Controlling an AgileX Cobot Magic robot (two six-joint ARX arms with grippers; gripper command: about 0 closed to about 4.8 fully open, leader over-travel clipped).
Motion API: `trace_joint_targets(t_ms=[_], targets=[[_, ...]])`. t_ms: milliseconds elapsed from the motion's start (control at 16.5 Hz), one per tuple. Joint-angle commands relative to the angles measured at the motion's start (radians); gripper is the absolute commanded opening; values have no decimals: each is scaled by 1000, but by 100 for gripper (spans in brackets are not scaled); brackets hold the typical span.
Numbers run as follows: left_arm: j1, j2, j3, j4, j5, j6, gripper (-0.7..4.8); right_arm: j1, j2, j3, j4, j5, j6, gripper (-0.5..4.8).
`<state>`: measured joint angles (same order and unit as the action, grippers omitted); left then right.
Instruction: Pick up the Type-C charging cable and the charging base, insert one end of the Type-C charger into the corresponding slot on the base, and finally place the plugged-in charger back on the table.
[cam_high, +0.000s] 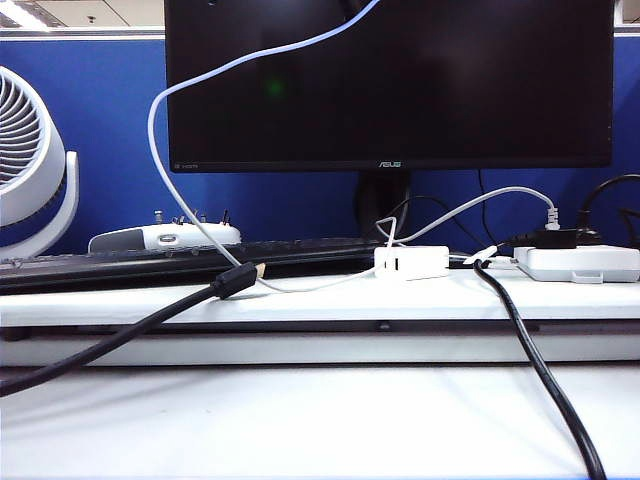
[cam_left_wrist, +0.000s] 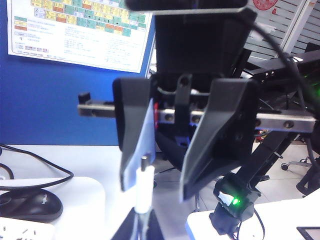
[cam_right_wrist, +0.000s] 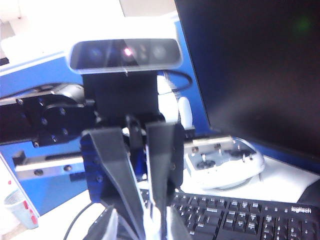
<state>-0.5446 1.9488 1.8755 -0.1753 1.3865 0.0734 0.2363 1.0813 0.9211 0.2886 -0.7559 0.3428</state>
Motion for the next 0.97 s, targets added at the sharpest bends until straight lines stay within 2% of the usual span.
trace_joint_targets(t_ms=[61,242,303,485,606,788,970], targets=[[-2,-6,4,10,5,-3,-6,0,-3,6,22,6,2,135],[-2,-6,4,10,5,-4,-6,0,-3,6,14,6,2,127],[-2,-6,4,10,5,-4,-6,0,-3,6,-2,6,2,80],[-2,-6,4,13,5,-5,-6,0,-3,6,-2,5,2,56],[-2,-6,5,18,5,-13,-6,0,-3,6,-3,5,2,56],[-2,-6,4,72,6,-75,-6,0,-2,6,-21,2,-3,56],[-2,-6,5,73,6,-75,-6,0,-2,6,-21,18,-3,53]])
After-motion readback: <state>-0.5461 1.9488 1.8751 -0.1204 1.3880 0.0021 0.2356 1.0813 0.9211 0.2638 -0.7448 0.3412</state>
